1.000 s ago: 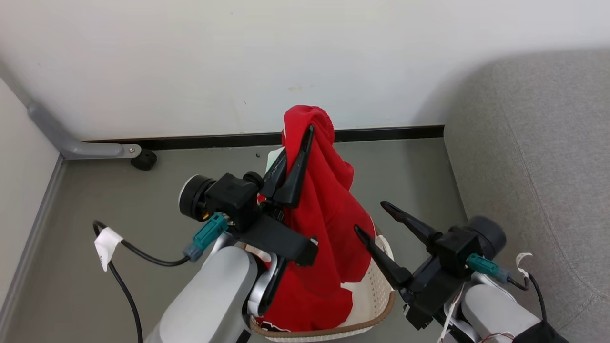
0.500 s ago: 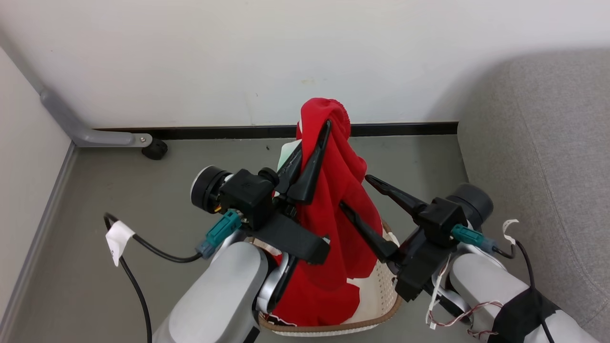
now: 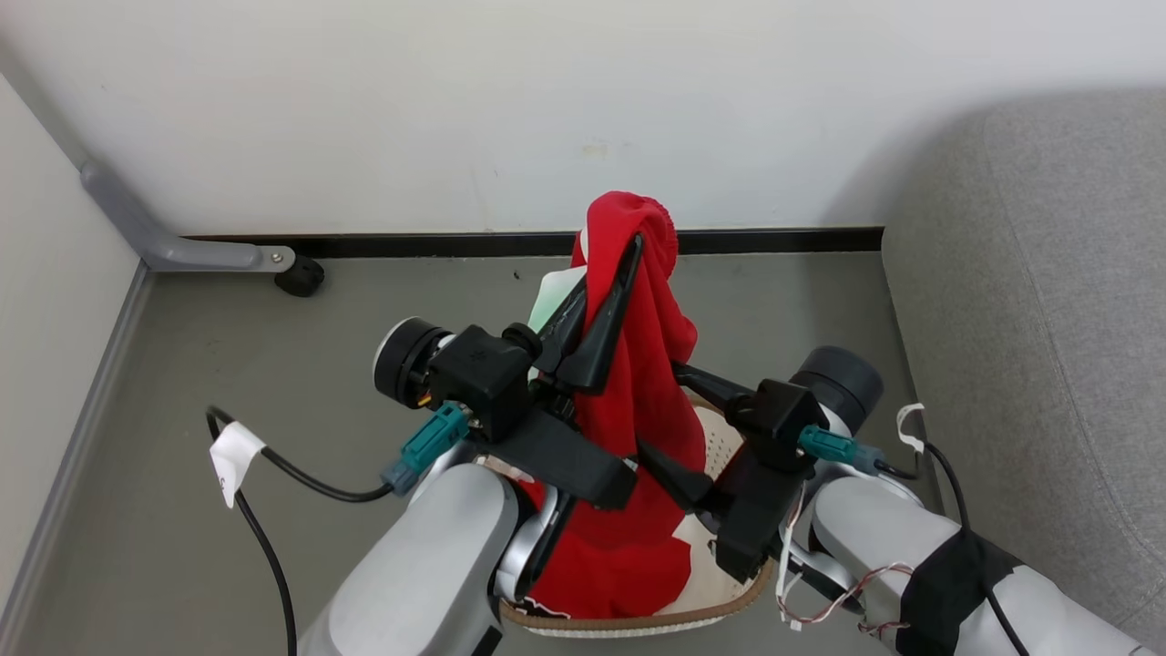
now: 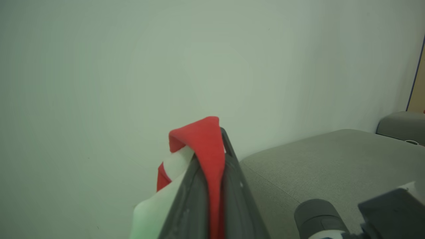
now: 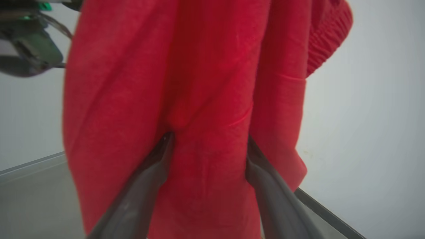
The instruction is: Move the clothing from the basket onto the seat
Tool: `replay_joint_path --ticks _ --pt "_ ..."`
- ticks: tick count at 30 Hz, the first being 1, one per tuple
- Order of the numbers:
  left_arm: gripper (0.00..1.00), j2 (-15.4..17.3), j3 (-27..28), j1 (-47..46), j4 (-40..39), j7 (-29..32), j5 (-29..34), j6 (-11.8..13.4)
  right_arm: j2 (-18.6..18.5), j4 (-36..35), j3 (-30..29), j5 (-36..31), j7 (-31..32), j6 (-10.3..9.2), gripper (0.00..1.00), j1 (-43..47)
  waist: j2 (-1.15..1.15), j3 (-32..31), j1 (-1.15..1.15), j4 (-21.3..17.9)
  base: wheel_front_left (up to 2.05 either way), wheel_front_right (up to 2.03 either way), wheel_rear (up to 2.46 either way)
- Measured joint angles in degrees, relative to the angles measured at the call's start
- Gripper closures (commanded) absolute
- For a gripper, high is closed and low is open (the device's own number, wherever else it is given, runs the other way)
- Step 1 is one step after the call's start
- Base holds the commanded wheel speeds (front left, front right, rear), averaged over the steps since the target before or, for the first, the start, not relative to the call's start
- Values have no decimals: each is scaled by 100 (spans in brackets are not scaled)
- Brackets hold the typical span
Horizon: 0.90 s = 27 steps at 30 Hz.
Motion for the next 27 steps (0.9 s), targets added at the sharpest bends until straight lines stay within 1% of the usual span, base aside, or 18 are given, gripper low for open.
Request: replay_joint_path --ticks 1,2,11,12,13,14,22,27 --pt "100 -3 0 0 1 0 0 0 5 37 26 14 1 0 55 -32 0 5 0 0 0 0 0" --pt "100 -8 0 0 3 0 0 0 12 79 42 33 0 0 100 -69 0 10 0 0 0 0 0" --pt "100 -25 45 10 151 0 0 0 60 167 -214 408 1 0 100 -205 0 32 0 -24 0 0 0" --pt "87 -26 55 11 163 0 1 1 56 164 -227 430 1 0 100 -205 0 32 0 -31 0 0 0" --pt "41 -29 66 13 174 0 9 2 47 154 -234 449 0 0 100 -205 0 31 0 -38 0 0 0" --pt "0 -29 76 14 180 0 19 4 35 132 -242 456 1 0 100 -205 0 30 0 -46 0 0 0" --pt "0 -34 136 169 293 -1 93 11 -26 2 -388 573 1 0 100 -205 0 29 0 -146 0 0 0" --pt "0 -34 154 279 388 -1 115 23 -47 -23 -583 671 1 0 100 -207 0 37 0 -250 0 0 0"
